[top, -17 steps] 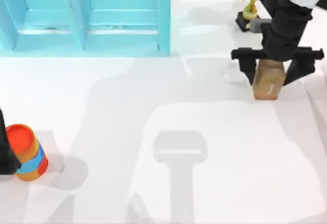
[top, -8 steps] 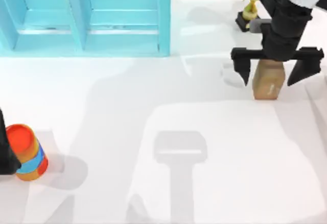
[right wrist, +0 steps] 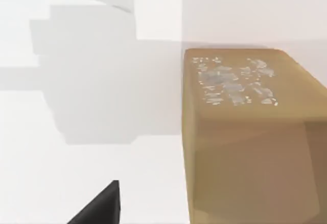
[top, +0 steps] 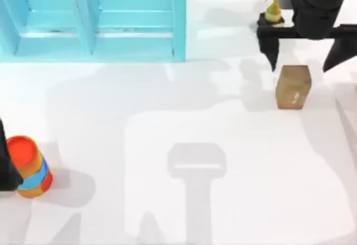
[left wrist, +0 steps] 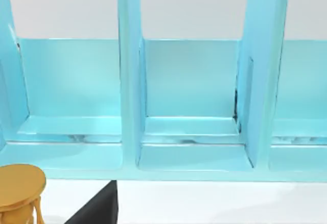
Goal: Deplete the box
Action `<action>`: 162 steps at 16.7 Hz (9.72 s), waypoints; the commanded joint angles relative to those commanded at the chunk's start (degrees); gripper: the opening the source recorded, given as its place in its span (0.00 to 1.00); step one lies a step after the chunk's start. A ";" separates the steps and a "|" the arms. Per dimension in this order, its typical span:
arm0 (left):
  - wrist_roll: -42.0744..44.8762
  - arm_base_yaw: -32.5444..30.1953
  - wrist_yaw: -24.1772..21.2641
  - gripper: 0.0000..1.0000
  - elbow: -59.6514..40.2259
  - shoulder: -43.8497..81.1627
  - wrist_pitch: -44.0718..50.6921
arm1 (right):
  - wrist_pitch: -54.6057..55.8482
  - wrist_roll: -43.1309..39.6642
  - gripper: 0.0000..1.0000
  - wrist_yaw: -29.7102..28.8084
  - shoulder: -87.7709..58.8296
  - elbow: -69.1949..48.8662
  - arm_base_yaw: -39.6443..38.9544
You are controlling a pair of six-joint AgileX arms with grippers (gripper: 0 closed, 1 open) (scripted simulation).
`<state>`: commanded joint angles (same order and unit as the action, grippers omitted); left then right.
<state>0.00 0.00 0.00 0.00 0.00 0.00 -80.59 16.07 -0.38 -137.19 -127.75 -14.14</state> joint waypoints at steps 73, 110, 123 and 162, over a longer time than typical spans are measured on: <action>0.00 0.00 0.00 1.00 0.00 0.00 0.00 | 9.44 -35.72 0.00 -0.07 25.69 30.99 43.79; 0.00 0.00 0.00 1.00 0.00 0.00 0.00 | 13.58 28.60 0.00 0.38 21.95 35.04 -27.63; 0.00 0.00 0.00 1.00 0.00 0.00 0.00 | 22.59 29.27 0.00 0.40 19.83 41.77 -28.25; 0.00 0.00 0.00 1.00 0.00 0.00 0.00 | 2.24 29.07 1.00 0.41 22.62 24.11 -28.01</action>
<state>0.00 0.00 0.00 0.00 0.00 0.00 -78.35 45.14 0.04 -114.57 -103.64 -42.15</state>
